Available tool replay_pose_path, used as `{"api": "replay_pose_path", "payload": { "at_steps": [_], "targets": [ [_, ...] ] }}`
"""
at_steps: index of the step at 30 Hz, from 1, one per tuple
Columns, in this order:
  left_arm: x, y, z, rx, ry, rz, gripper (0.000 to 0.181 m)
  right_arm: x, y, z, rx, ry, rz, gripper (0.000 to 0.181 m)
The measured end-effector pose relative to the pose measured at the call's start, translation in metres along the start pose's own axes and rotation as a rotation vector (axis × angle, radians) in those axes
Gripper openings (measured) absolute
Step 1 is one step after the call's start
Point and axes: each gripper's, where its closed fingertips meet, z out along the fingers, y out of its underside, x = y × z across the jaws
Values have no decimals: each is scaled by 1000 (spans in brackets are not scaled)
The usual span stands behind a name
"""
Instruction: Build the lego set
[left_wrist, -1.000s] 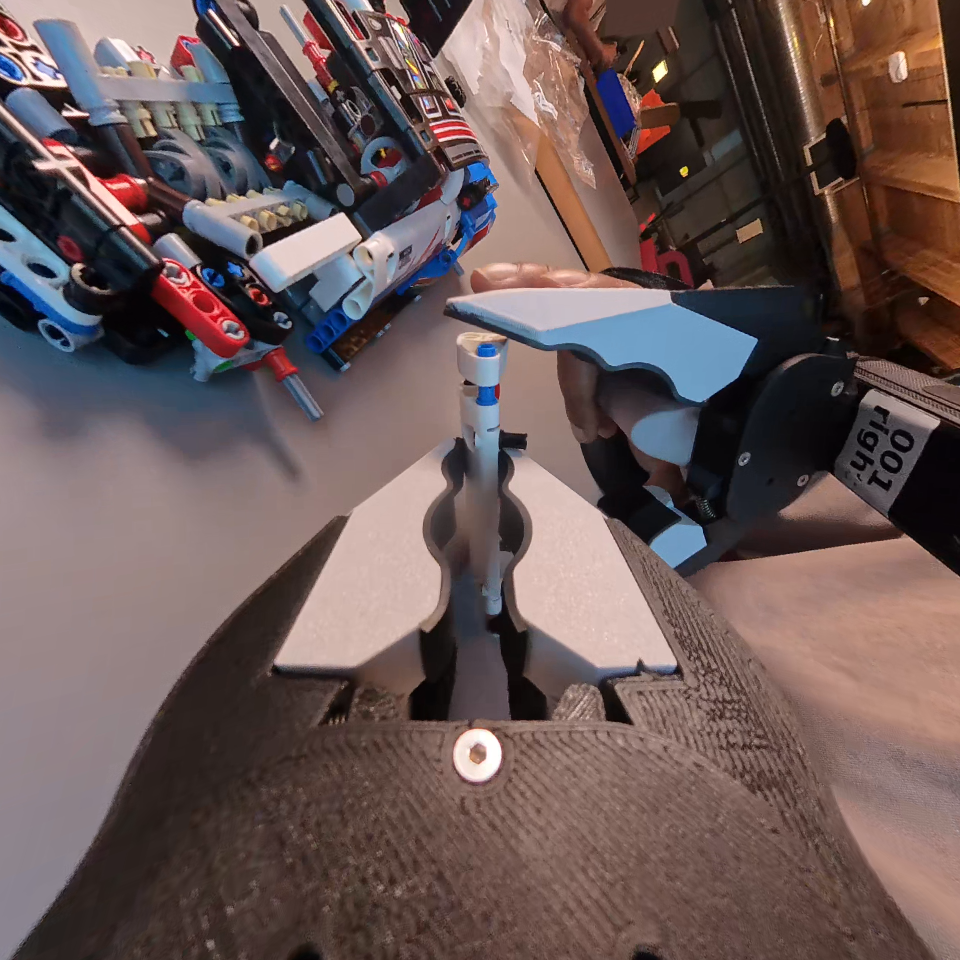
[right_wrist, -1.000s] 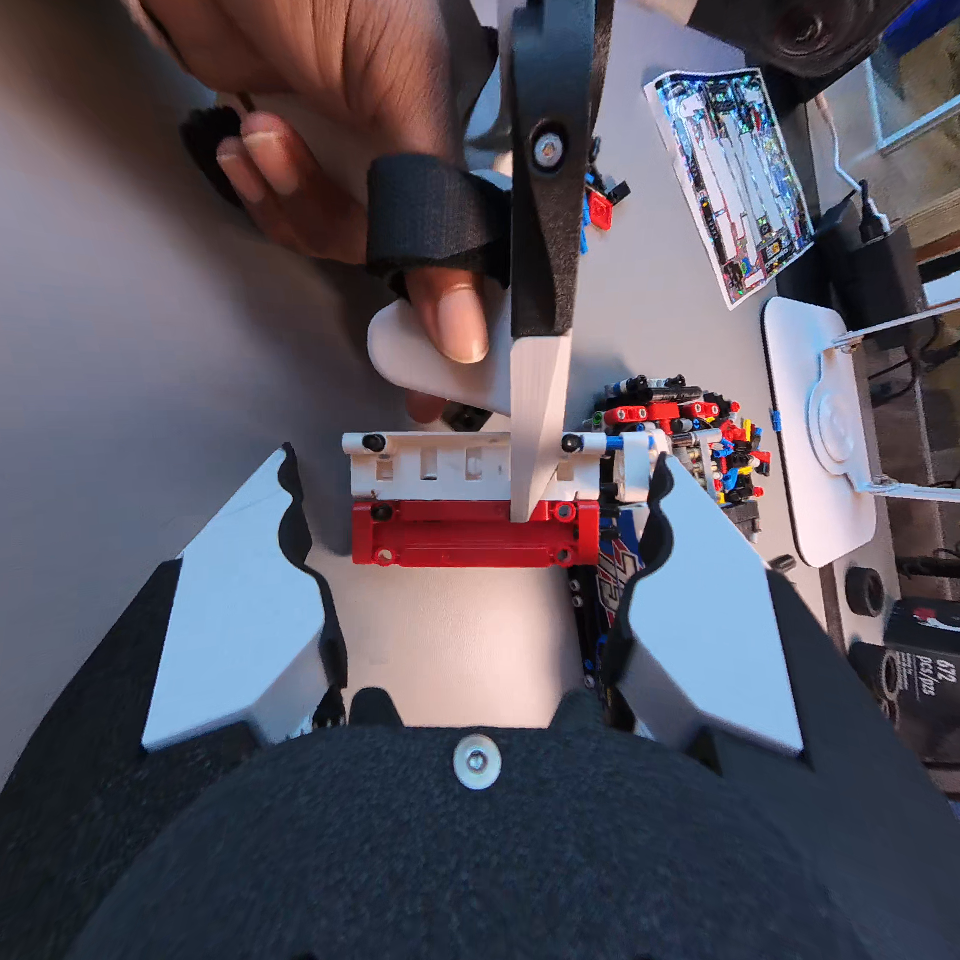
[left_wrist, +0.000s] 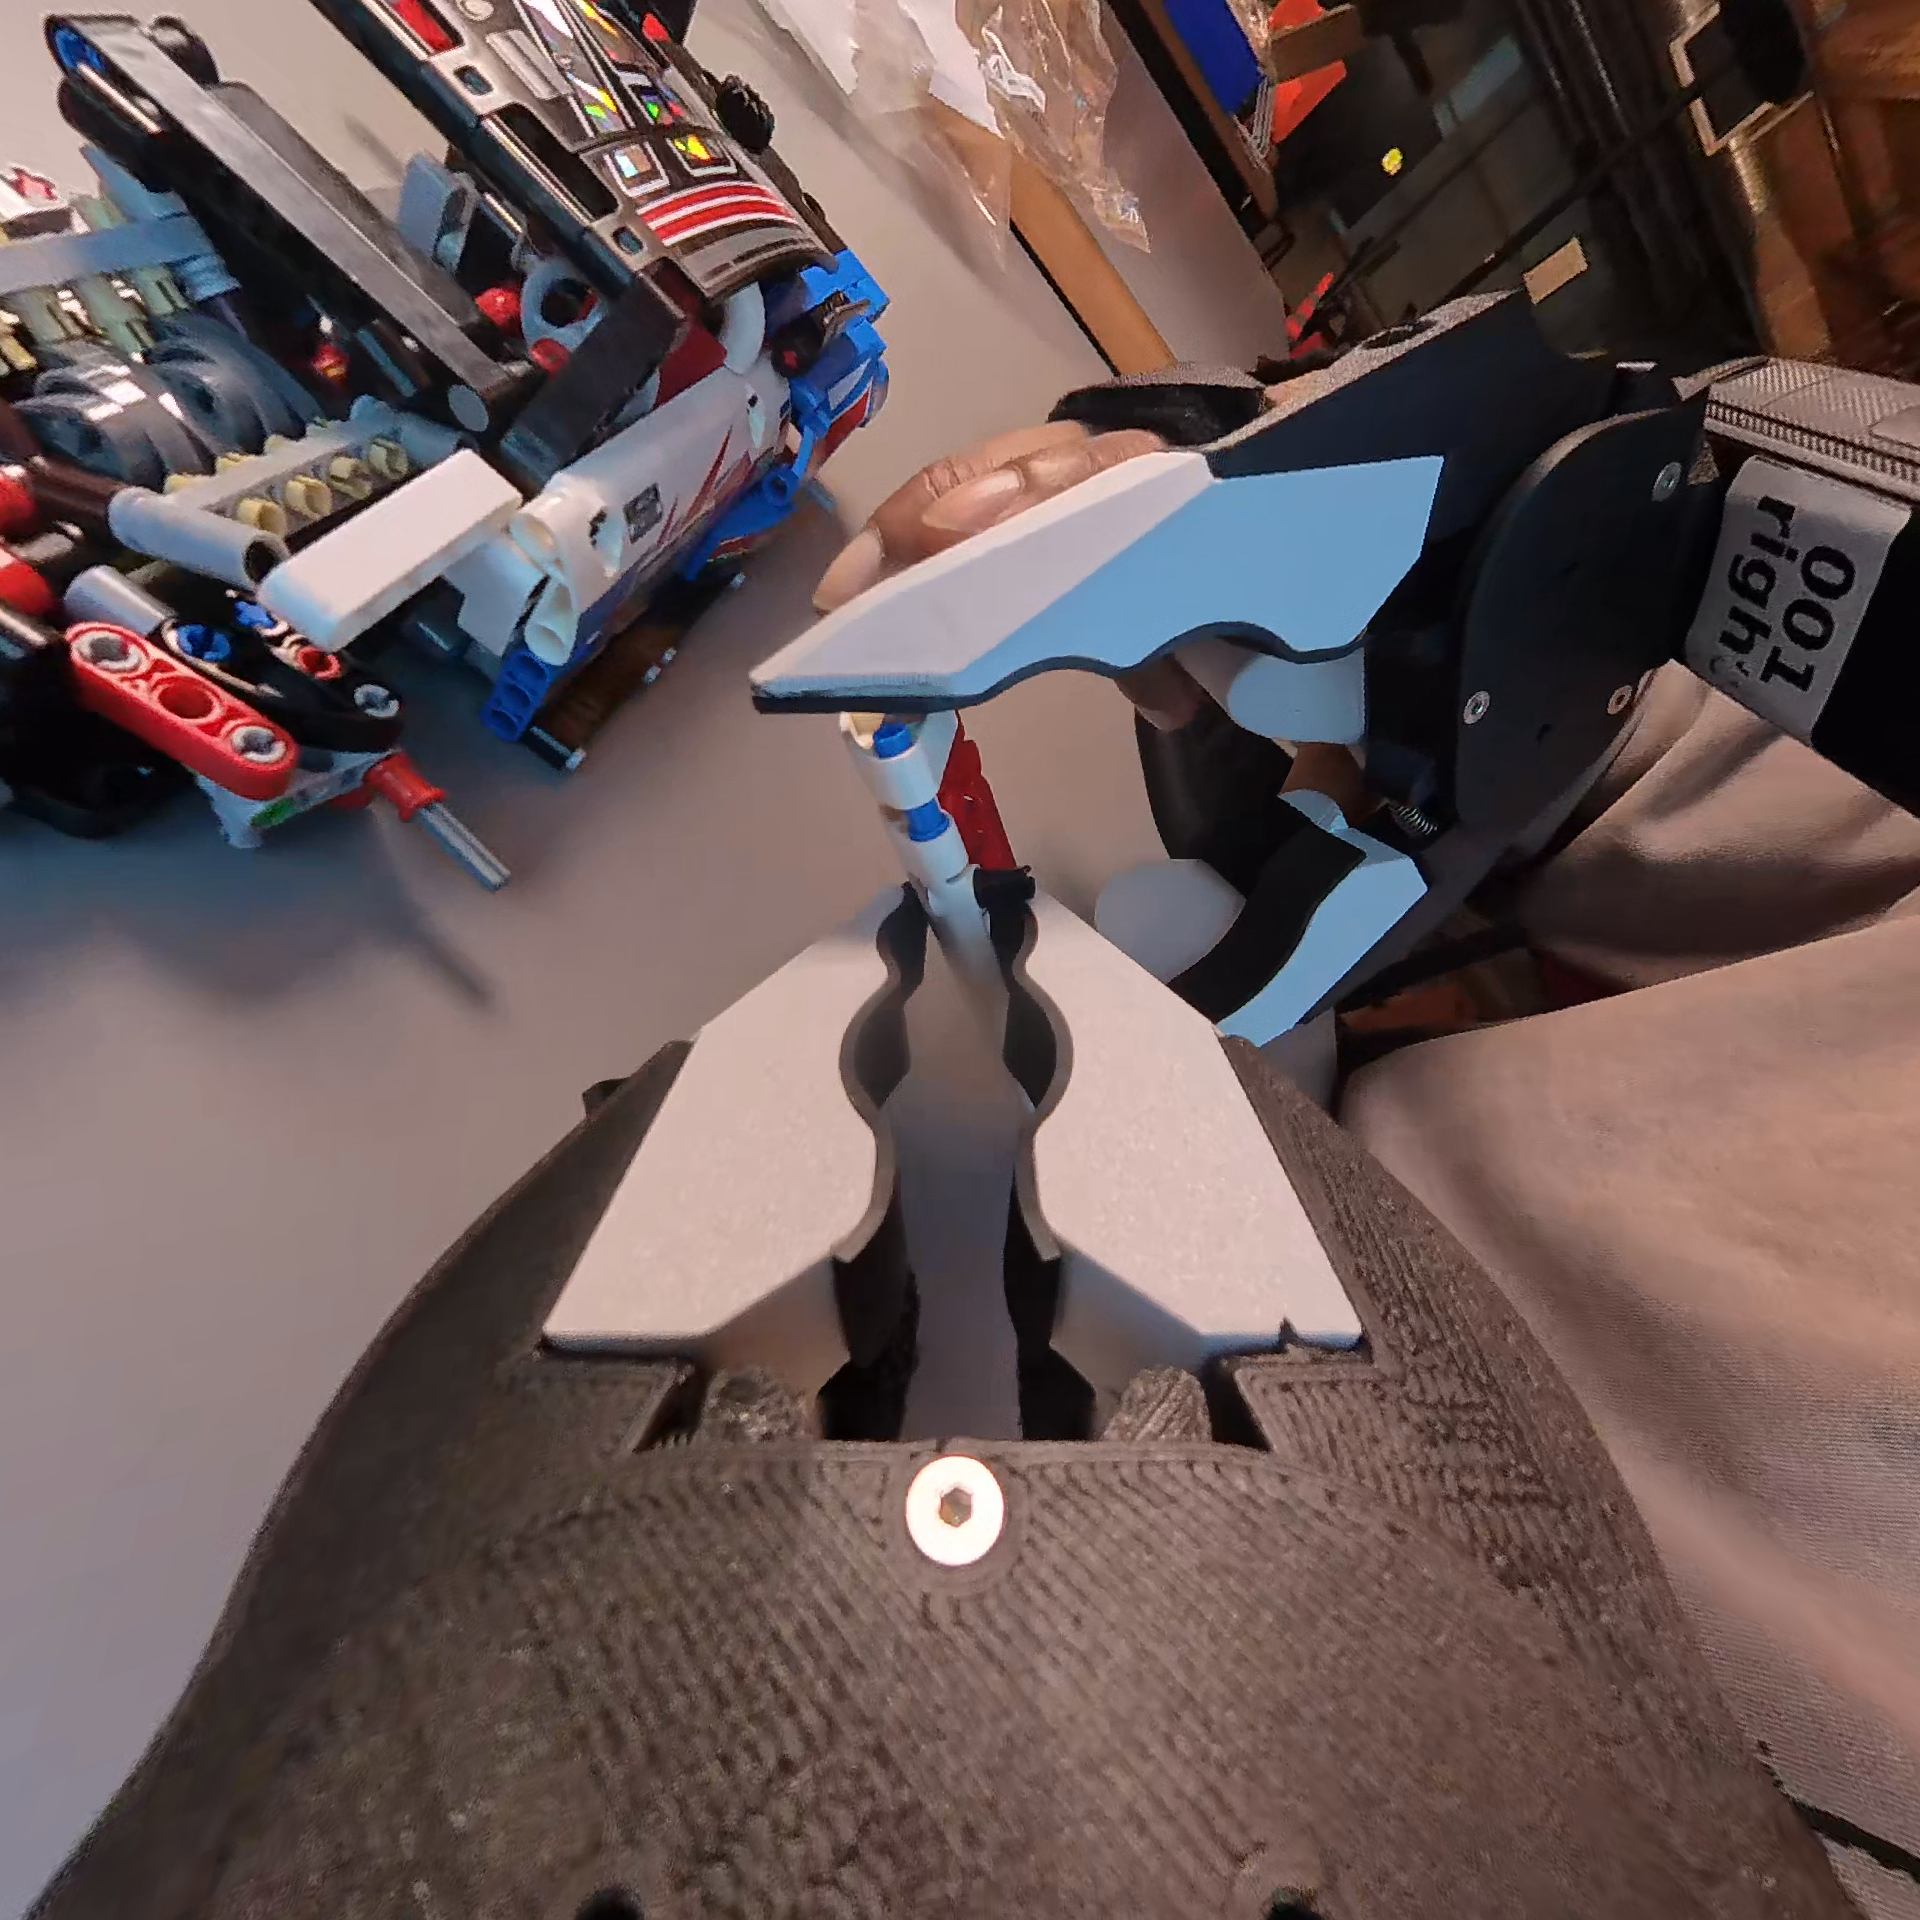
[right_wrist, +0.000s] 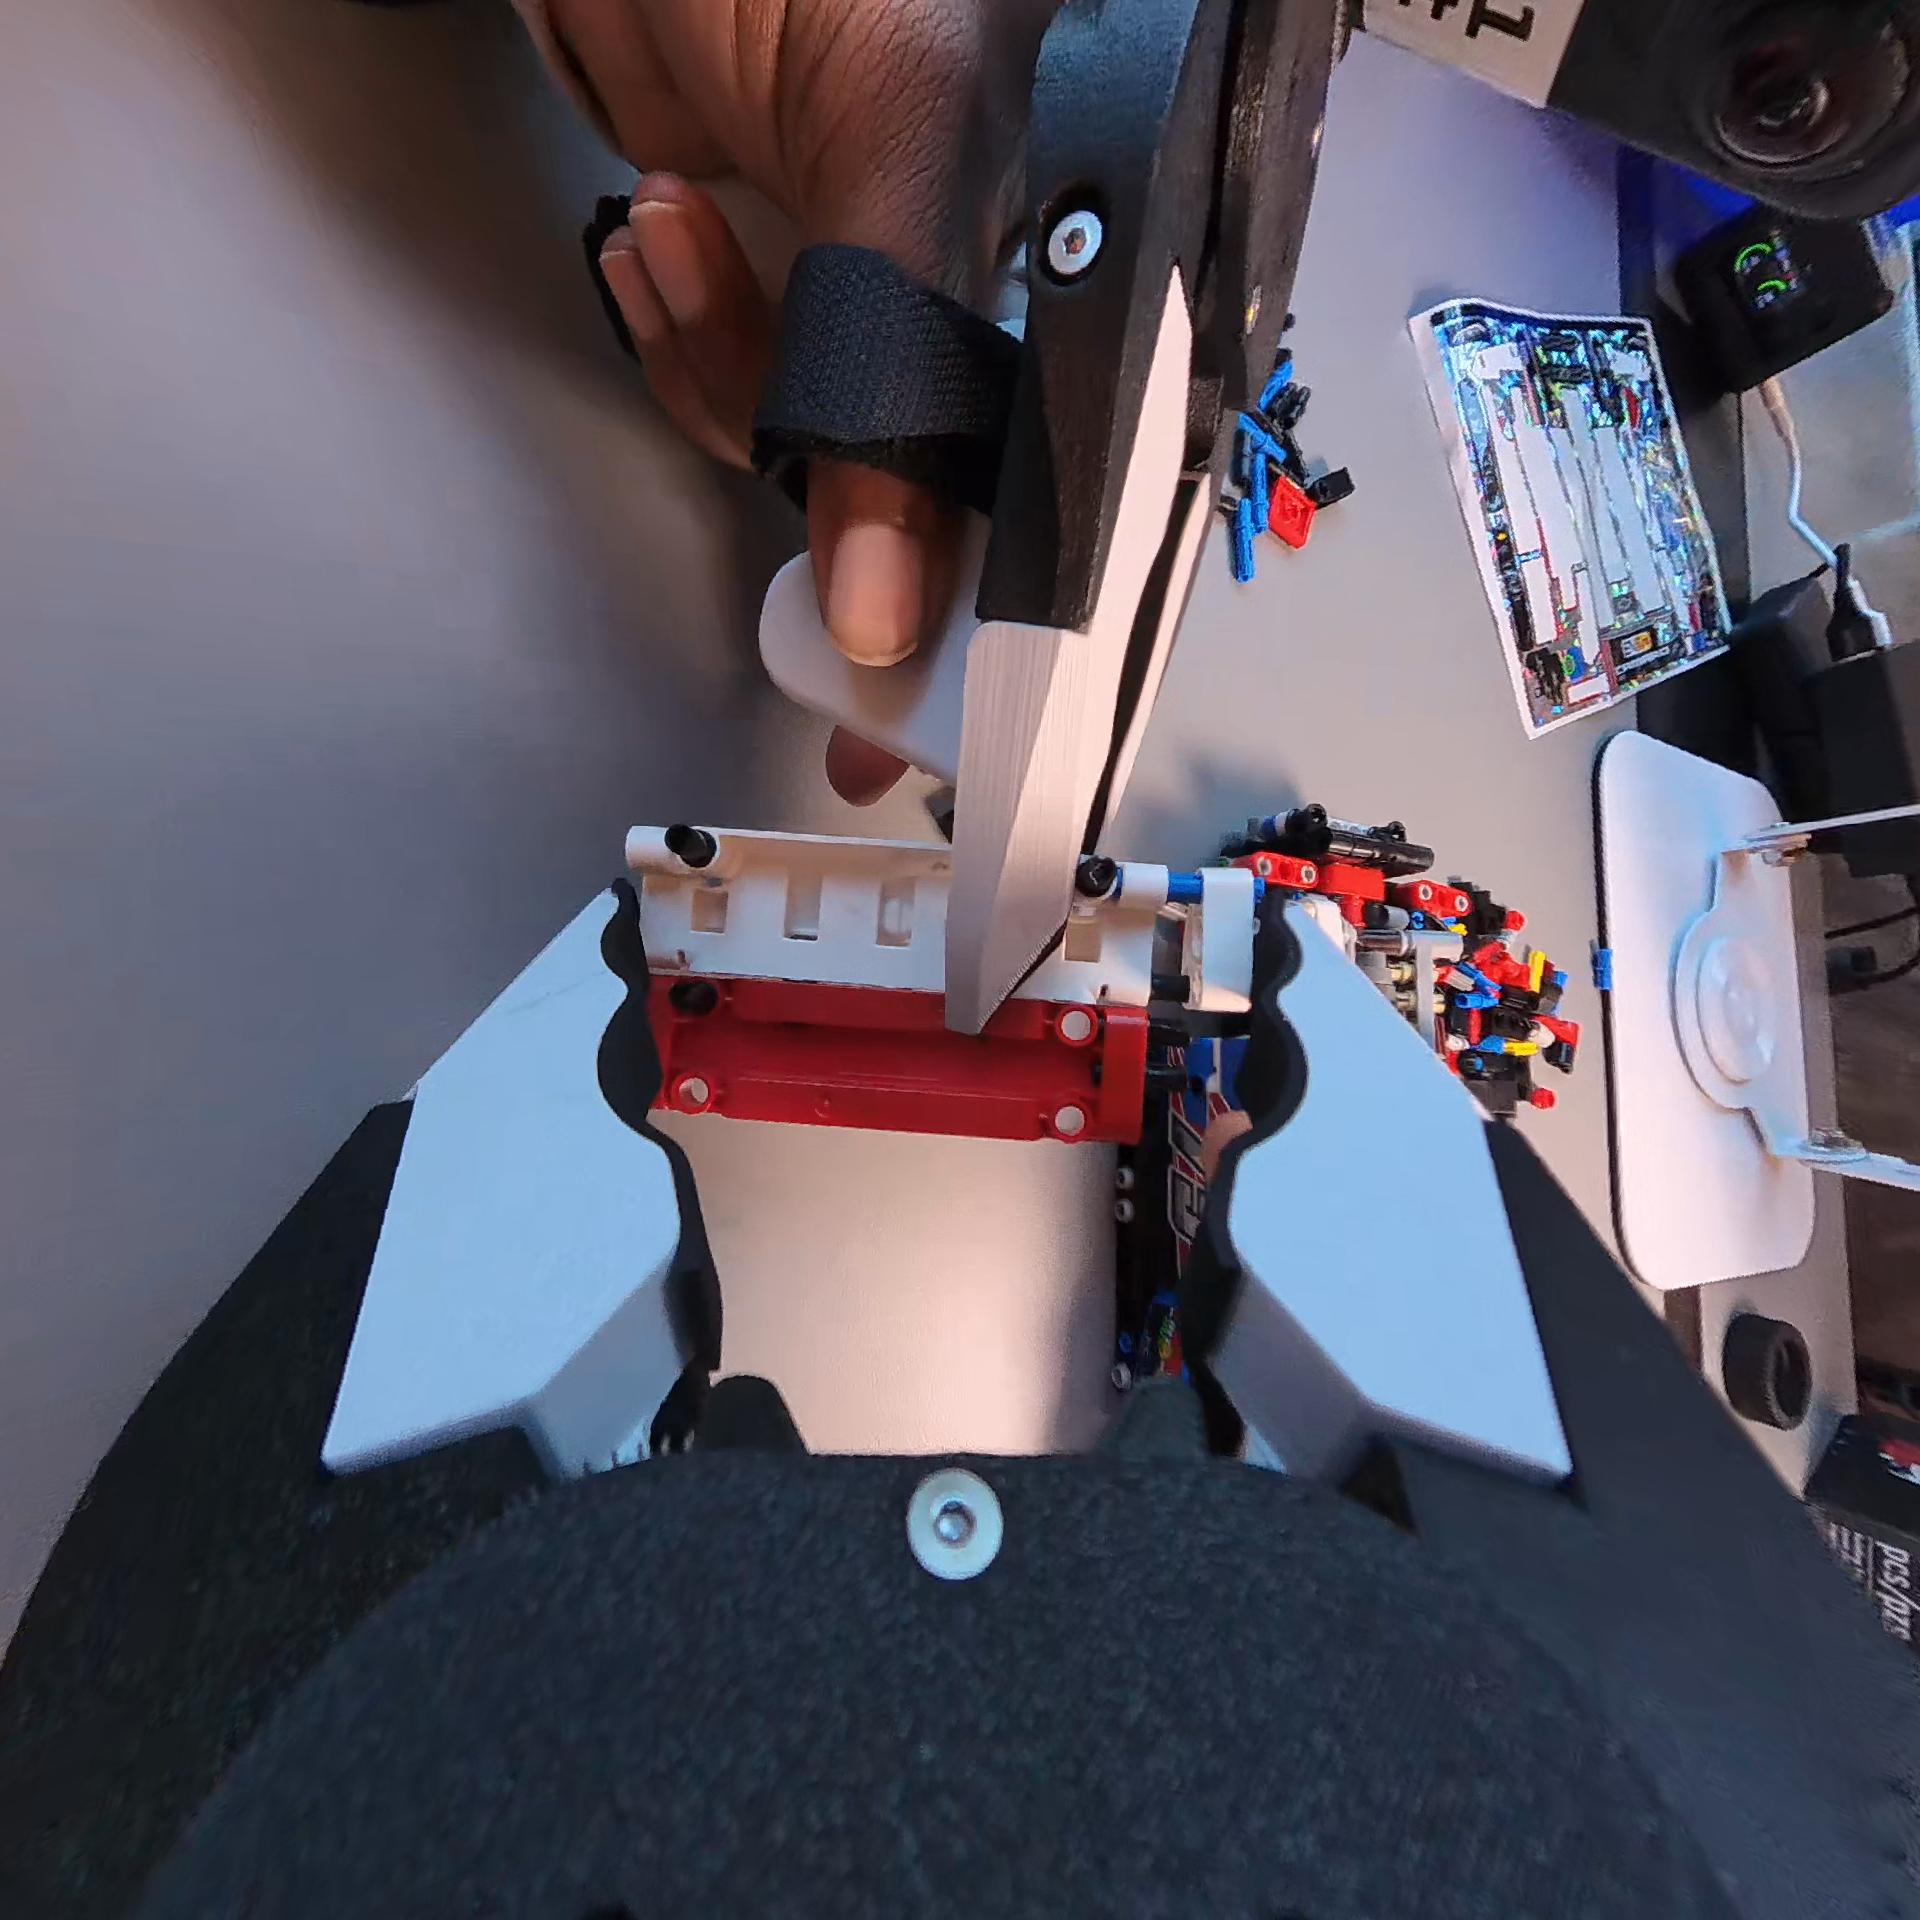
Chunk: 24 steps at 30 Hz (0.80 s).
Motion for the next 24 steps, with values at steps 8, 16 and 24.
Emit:
{"api": "replay_pose_path", "payload": {
  "at_steps": [8,16,24],
  "targets": [
    [11,0,1,-7,8,68,8,7,-3,-4,31,28,28,89],
    [-2,-1,-11,-16,-105,206,9,19,-12,-24,88,108,41,59],
    [12,-5,-19,-64,-302,755,9,23,-29,-57,197,16,157,20]
  ]
}}
